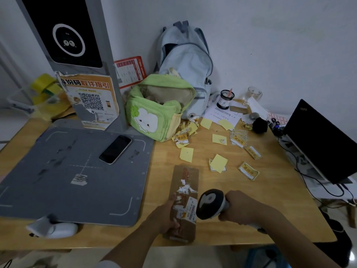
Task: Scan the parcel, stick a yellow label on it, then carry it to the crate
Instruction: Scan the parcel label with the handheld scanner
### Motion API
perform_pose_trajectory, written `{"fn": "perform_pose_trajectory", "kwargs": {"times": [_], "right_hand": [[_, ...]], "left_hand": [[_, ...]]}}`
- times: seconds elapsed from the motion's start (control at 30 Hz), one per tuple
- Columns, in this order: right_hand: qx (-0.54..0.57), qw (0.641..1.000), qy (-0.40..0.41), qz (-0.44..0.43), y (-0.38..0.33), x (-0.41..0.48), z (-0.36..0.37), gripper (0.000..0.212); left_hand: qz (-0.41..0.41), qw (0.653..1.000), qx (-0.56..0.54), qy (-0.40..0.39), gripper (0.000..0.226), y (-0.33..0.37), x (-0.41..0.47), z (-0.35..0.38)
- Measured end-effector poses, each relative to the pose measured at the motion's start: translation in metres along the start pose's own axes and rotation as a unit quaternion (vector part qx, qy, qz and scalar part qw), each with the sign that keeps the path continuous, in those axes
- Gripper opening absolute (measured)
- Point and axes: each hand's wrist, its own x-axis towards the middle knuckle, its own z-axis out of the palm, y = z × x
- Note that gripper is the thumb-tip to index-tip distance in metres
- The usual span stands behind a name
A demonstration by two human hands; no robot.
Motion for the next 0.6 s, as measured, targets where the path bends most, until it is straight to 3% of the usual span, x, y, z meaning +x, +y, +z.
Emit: {"fn": "perform_pose_trajectory", "kwargs": {"times": [0.13,0.27,0.43,0.6], "right_hand": [[-0.039,0.999,0.030,-0.015,0.009,0.012,0.004,0.016],[-0.002,0.997,0.078,0.025,0.034,0.030,0.009,0.027],[-0.021,0.989,0.004,0.144,0.063,0.047,0.021,0.060],[-0.056,0.984,0.030,0.166,0.089,0.054,0.052,0.054]], "left_hand": [[0.003,1.000,0.000,-0.002,0.113,-0.001,-0.001,0.000],[0.001,1.000,-0.001,-0.002,0.113,-0.001,-0.001,-0.001],[-0.005,1.000,0.012,-0.002,0.111,0.003,-0.003,-0.003],[-0.003,1.000,0.007,0.003,0.108,0.003,-0.006,-0.003]]}}
